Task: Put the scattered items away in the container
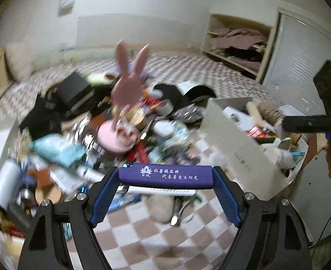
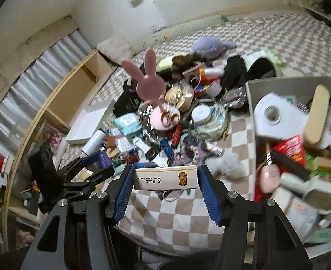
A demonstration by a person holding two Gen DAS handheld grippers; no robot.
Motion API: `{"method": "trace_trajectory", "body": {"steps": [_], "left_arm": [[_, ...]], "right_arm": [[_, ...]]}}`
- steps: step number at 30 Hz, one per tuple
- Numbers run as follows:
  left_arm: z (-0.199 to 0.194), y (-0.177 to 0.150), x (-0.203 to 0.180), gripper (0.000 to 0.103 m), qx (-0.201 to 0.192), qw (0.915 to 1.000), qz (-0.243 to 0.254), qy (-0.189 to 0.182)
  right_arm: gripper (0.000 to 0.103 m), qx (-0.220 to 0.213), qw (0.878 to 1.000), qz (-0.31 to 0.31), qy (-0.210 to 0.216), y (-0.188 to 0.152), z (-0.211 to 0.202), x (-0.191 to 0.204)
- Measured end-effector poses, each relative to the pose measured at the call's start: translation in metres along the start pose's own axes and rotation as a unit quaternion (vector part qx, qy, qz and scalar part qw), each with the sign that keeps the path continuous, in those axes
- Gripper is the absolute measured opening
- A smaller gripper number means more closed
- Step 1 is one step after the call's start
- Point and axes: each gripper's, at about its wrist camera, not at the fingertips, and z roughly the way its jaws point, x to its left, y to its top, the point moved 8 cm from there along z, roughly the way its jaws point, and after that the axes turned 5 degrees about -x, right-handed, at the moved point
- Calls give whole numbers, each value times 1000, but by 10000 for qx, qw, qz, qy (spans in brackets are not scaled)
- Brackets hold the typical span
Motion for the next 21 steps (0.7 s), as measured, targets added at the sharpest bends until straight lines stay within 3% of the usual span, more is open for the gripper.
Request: {"method": "trace_trajectory", "body": {"steps": [9,21], "left_arm": [[-5,52,-79,82,-339,9971,484,-475],[21,83,-170,82,-398,9924,802,-847]], "right_arm": [[59,-413,9983,-296,-299,37,-53,-23],[59,-653,9949,-352,-678,52,-100,-85]]}}
